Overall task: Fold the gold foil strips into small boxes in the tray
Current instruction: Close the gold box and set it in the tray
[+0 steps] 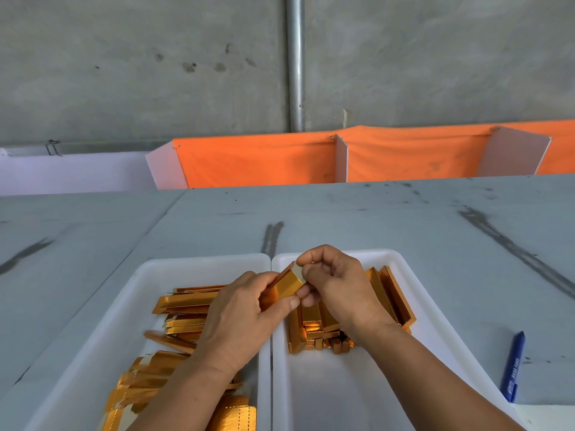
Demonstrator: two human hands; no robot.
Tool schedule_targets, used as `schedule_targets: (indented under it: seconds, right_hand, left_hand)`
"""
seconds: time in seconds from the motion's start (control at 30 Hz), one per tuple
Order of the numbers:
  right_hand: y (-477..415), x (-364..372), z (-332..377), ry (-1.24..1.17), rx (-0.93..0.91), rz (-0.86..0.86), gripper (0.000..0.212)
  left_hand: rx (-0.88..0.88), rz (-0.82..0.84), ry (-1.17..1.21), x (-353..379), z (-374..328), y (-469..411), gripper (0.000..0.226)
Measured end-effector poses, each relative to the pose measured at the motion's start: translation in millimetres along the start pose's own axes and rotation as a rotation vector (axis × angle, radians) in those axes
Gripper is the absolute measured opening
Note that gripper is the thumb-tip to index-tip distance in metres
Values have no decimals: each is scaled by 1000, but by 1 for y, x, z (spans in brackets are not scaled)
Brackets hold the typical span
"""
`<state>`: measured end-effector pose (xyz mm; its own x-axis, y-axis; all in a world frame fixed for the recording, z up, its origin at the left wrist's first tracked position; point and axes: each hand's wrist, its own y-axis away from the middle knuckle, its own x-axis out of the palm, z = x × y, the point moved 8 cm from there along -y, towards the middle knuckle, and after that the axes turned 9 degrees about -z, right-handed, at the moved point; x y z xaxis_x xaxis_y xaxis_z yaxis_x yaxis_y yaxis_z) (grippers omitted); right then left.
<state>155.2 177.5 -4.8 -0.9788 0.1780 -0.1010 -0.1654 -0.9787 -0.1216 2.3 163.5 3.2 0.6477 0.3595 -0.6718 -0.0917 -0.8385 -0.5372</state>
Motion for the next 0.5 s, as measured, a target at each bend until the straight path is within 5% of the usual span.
schedule_targets:
  seconds: [0.27, 0.5]
  right_hand:
    - [1, 1, 1, -5, -3, 13, 27]
    - [6, 2, 8, 98, -119, -19, 10]
  left_hand:
    - [32, -10, -38, 1, -3, 1, 49]
    - [45, -30, -63, 3, -4, 0, 56]
